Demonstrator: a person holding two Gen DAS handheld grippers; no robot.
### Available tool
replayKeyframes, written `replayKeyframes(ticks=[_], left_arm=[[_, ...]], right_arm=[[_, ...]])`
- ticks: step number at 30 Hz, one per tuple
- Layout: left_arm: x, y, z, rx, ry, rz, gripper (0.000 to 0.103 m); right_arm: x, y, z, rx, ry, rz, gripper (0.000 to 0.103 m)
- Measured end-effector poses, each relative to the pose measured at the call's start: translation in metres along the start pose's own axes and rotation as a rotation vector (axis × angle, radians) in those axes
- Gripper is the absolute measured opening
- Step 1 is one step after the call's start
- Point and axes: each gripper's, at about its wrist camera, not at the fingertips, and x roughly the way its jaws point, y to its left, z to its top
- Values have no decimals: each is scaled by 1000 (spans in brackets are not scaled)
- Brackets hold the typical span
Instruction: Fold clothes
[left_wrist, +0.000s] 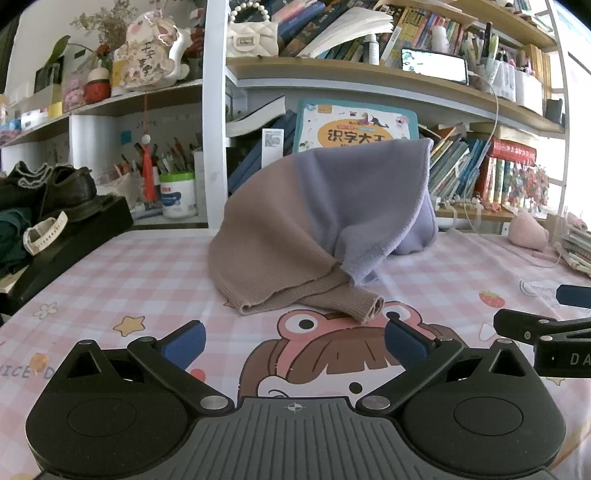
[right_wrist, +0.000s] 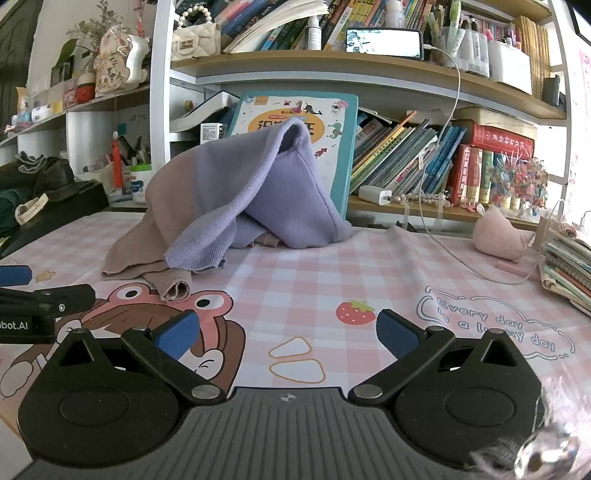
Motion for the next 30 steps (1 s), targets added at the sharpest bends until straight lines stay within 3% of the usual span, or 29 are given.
replayKeyframes(ticks=[30], left_arm=[[1, -1, -1, -2, -2, 4, 103]], right_arm=[[-1, -2, 0, 7, -1, 0, 103]])
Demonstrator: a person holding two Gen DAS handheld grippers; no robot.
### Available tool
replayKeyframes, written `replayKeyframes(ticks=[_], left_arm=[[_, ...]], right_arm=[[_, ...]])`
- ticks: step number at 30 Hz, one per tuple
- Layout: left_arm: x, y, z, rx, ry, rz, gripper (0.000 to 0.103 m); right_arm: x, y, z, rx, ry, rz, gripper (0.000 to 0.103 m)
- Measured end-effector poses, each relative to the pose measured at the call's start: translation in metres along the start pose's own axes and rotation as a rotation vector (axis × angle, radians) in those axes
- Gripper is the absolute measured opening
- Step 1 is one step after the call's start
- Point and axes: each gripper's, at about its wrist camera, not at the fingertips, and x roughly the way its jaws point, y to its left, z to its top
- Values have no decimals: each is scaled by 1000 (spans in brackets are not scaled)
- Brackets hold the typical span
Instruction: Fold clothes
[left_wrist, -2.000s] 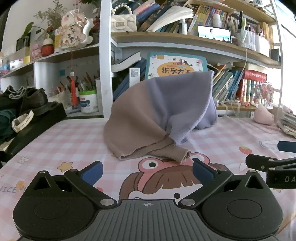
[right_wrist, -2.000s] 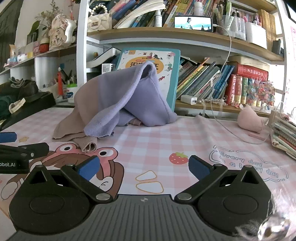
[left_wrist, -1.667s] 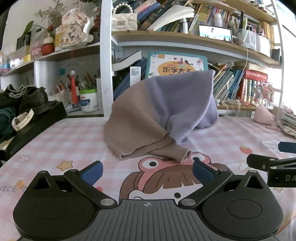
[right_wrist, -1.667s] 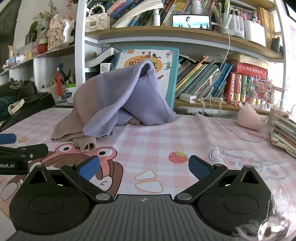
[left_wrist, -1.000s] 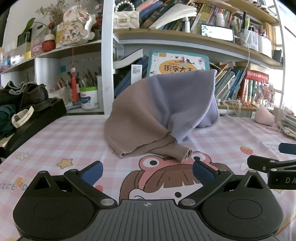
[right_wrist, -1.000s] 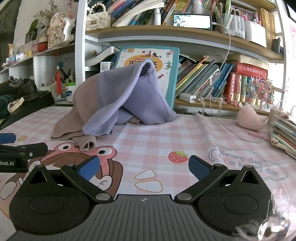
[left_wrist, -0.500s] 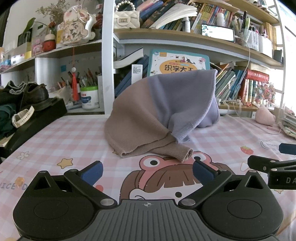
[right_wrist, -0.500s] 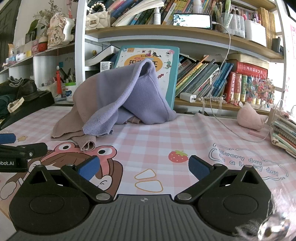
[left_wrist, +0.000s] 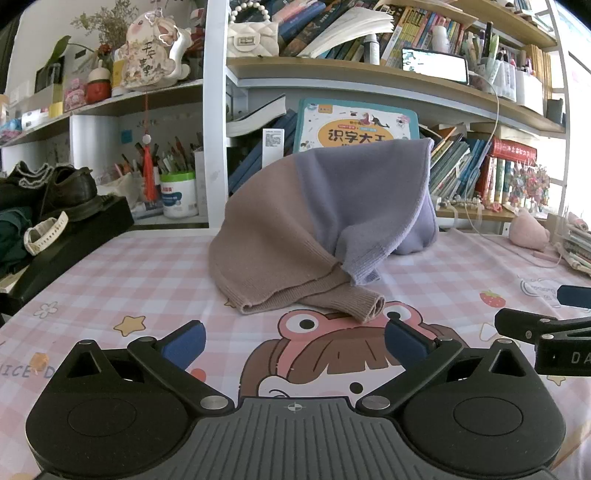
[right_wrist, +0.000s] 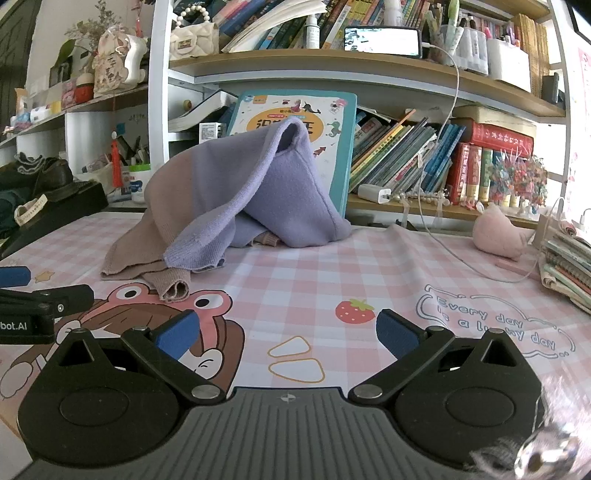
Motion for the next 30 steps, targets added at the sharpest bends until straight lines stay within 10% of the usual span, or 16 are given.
replayKeyframes(ticks=[30], left_arm=[[-1, 1, 0, 10, 1, 0, 103]], right_arm=[[-1, -2, 0, 7, -8, -5, 103]])
